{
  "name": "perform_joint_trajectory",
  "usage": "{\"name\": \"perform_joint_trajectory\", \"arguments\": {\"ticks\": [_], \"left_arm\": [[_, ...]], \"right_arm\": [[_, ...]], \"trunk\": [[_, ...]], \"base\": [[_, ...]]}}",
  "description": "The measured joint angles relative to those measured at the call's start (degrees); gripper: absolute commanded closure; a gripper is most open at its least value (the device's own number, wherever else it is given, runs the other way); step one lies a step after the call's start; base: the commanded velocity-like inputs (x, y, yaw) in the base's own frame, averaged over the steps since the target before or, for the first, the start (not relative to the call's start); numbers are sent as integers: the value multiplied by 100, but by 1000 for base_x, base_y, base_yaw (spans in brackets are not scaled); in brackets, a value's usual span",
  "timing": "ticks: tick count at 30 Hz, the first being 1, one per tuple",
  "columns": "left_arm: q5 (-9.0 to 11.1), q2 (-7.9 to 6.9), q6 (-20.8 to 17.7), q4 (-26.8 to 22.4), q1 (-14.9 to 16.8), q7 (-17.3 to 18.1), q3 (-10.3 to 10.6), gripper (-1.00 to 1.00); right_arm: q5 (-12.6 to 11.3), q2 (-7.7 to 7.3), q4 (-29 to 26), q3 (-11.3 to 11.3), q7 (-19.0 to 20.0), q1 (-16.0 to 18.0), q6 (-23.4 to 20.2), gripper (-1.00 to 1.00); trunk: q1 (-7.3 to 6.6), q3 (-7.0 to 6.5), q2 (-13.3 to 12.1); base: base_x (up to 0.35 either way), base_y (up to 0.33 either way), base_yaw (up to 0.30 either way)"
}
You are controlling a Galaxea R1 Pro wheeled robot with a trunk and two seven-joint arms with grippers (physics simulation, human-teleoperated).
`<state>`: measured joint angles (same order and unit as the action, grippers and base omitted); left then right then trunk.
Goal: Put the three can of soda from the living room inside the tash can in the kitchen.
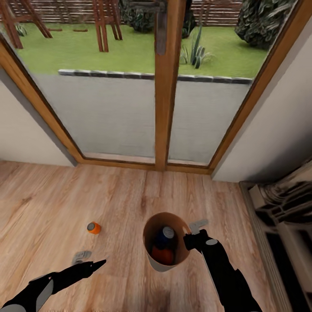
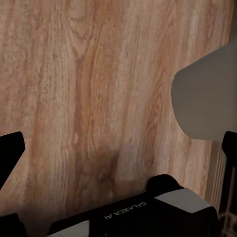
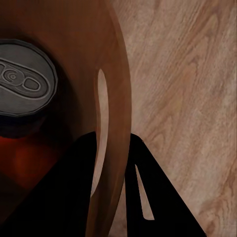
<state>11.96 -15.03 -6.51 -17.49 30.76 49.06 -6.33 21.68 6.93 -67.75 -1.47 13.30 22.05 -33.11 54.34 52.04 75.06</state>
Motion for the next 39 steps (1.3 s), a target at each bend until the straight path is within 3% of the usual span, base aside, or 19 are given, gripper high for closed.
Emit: {"name": "perform_joint_trajectory", "arguments": {"ticks": [9,12,16,17,19,22,24,26,39], "left_arm": [[-1,-8,26,31,0,-8,-6,-100],[25,-13,27,-18,0,-371,-30,-100],[20,86,214,-90,0,-1659,-37,-100],[-9,352,352,-202,0,-2582,0,-100],[-45,632,402,-474,0,-3430,34,-100],[-337,957,394,-908,0,-3959,50,-100],[-596,1168,365,-1194,0,-4065,52,-100],[-714,1265,360,-1420,0,-4092,53,-100],[-733,1310,448,-1553,-1,-4124,18,-100]], "right_arm": [[8,0,0,0,-5,0,0,100],[9,-4,0,0,-5,0,0,100],[7,-8,0,0,-1,0,0,100],[10,-9,0,0,1,0,0,100],[7,-9,0,1,3,0,0,100],[3,-9,0,1,-2,0,-1,100],[10,-14,0,5,-4,0,0,100],[-10,-16,0,7,-1,0,7,100],[-30,-19,69,17,2,-1,50,100]], "trunk": [[0,0,0],[0,0,0],[0,0,0],[0,0,0],[0,0,0],[0,0,0],[0,0,0],[0,0,0],[-1,0,0]], "base": [[0,0,294],[0,0,294],[0,0,294],[0,0,294],[0,0,294],[0,0,294],[0,0,280],[0,0,166],[51,20,17]]}}
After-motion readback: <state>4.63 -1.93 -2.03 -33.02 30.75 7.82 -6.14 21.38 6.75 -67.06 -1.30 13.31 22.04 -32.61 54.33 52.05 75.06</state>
